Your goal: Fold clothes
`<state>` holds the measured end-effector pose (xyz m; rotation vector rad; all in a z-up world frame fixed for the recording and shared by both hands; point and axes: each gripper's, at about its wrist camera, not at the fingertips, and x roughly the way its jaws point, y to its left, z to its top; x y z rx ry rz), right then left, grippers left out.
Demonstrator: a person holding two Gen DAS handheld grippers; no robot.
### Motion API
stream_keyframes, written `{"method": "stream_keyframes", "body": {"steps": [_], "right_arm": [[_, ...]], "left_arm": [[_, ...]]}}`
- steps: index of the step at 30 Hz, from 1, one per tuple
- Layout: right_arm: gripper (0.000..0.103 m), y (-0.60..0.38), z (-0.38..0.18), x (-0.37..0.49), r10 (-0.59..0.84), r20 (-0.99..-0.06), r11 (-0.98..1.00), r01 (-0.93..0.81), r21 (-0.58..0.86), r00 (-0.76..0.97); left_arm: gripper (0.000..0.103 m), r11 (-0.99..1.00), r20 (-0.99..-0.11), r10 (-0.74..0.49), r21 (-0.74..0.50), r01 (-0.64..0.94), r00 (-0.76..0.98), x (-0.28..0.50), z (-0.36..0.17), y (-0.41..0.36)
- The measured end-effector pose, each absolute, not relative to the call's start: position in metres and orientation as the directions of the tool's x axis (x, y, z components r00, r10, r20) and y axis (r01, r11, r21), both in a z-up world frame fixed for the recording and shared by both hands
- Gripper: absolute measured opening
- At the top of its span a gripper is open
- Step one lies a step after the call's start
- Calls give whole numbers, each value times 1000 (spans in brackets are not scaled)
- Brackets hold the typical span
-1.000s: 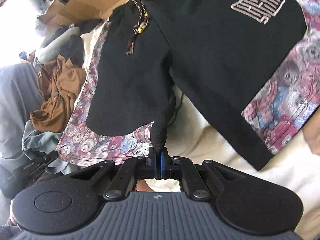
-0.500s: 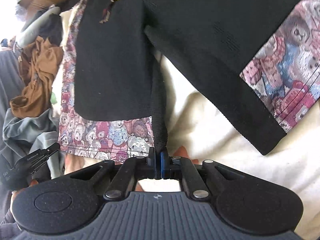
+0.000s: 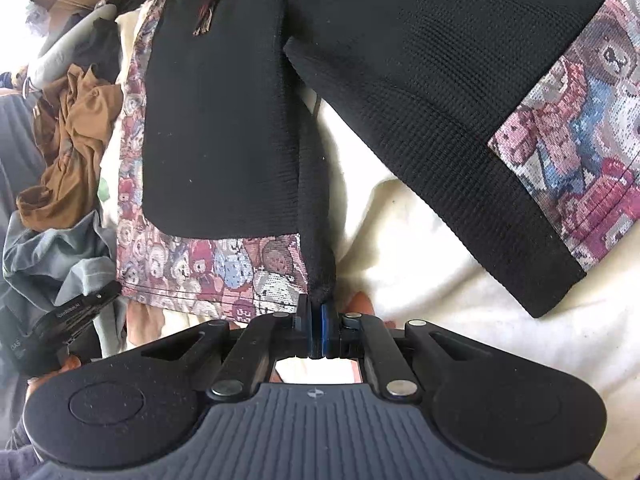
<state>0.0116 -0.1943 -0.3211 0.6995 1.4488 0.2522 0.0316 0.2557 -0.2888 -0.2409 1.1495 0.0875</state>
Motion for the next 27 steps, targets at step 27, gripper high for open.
{"method": "stream_keyframes", "body": {"steps": [27], "right_arm": [[11, -218, -266, 5, 500, -815, 799, 208, 565, 291]], "left_arm": [[8, 989, -897, -53, -108, -101, 438, 41, -243, 235]]}}
